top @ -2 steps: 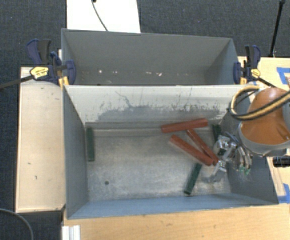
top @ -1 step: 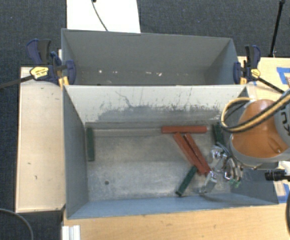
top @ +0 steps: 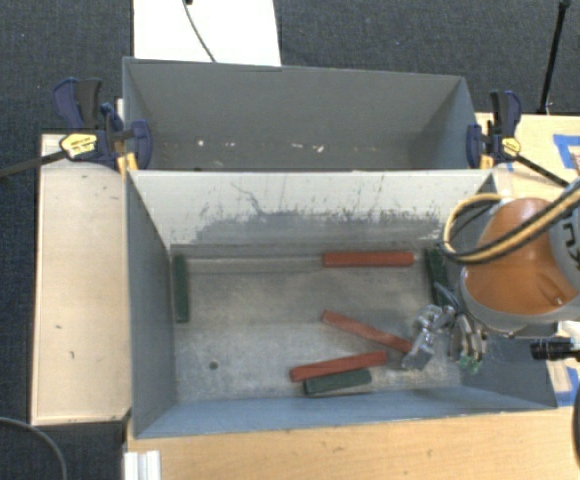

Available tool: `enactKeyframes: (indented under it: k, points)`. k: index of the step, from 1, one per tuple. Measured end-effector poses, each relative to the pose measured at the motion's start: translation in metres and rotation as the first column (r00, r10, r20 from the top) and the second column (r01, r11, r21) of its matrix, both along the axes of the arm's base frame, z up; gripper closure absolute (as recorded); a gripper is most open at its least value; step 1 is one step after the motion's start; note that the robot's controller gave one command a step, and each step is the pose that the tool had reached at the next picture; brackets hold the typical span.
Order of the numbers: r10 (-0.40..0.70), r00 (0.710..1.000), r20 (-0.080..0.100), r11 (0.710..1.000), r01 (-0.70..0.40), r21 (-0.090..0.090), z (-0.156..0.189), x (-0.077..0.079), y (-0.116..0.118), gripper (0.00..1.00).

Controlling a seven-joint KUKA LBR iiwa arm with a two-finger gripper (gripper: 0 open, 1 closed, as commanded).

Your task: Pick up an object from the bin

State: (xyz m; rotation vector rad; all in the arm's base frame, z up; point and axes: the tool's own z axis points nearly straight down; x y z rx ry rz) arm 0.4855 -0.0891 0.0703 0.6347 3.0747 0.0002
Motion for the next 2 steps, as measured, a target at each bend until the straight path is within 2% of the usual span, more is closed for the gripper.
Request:
enactKeyframes:
  k: [1, 2]
  points:
    - [0.005, 1.000, 0.007, 1.000, -0.005, 0.000, 0.097, -0.002, 0.011, 1.00]
    - [0.115, 0.993, 0.005, 0.993, -0.115, -0.006, 0.148, -0.003, -0.066, 1.00]
